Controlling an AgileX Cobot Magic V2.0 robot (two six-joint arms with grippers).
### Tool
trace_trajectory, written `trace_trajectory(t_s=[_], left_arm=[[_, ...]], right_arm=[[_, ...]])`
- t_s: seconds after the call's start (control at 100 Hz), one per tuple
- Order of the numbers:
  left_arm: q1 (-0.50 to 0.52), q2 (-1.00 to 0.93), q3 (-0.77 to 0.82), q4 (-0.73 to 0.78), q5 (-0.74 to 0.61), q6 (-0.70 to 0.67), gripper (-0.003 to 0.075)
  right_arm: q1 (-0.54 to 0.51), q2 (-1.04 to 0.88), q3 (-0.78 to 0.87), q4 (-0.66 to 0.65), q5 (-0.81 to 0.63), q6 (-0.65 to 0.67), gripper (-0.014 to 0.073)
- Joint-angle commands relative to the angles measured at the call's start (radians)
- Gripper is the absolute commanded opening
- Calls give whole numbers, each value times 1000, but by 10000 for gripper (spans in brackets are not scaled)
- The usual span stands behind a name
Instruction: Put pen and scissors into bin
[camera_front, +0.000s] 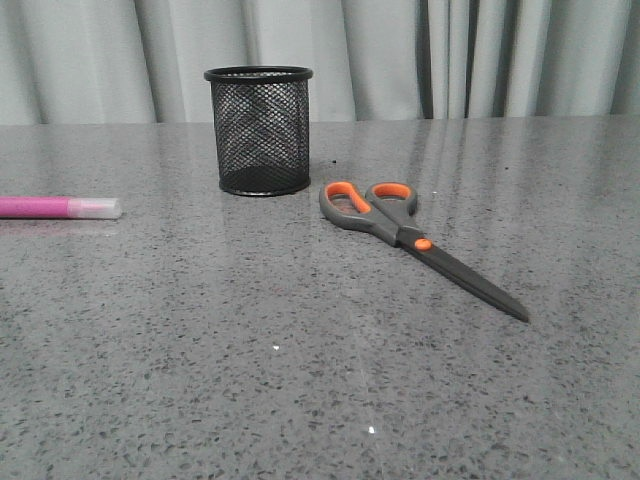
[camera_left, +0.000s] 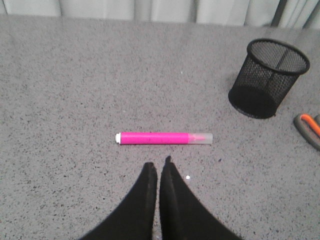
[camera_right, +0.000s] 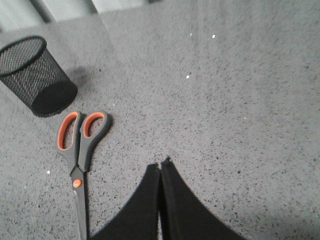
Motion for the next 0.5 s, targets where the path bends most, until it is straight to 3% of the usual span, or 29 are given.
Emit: trace_trajectory(t_s=[0.0,0.08,0.15,0.22,0.3,0.39,0.49], left_arm=[[-8,51,-63,-9,-30,9,-18],[-8,75,-71,-29,-28,27,-11],[-8,89,-73,-73,-30,84,42],[-8,104,-73,-106,-38,120,147],[-8,123,-73,-123,-51,127,326],[-8,147,-75,-136,-57,135,462],[-8,187,-87,-154,-51,185,445]], right_arm=[[-5,57,-79,1,12,-37,-40],[-5,91,-107,1,52,-50,25],[-5,116,-126,1,70,-50,134],[-5,132,-141,1,79,-50,276],[-5,139,-156,1,86,-50,409],[-5,139,-168,1,91,-59,423],[-5,139,-184,1,112,-83,423]])
